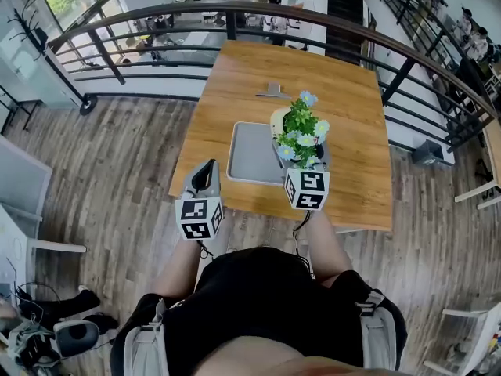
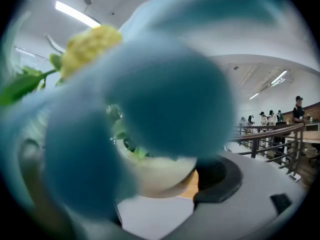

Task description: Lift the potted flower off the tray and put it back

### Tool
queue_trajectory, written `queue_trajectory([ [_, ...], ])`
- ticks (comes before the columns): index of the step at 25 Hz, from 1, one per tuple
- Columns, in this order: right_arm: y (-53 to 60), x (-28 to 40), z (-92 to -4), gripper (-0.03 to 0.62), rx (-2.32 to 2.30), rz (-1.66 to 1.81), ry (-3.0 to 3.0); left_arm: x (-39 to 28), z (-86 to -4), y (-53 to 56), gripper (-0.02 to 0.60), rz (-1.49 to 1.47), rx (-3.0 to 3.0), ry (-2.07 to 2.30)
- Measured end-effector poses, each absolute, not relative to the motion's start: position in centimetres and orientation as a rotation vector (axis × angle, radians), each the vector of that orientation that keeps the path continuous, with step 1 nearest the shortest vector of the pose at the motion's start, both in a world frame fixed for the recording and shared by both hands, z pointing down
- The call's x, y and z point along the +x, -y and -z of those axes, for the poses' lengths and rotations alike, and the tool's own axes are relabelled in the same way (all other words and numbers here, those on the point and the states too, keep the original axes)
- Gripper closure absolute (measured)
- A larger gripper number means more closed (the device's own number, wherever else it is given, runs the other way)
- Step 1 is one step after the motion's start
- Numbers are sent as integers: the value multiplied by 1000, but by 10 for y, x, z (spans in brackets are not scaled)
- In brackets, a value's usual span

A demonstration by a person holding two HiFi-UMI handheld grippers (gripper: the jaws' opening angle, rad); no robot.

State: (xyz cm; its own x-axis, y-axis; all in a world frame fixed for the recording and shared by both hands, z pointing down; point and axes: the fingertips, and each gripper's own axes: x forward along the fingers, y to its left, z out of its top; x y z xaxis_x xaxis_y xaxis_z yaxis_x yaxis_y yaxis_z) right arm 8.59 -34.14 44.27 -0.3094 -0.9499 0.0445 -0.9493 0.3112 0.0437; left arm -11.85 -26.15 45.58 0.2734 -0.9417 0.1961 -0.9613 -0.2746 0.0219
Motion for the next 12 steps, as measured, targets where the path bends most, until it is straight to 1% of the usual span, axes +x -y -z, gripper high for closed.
queue_trajectory([
  [12, 386, 58, -538, 128, 1668, -149, 2416, -154, -455, 259, 566, -221, 2300, 1931],
])
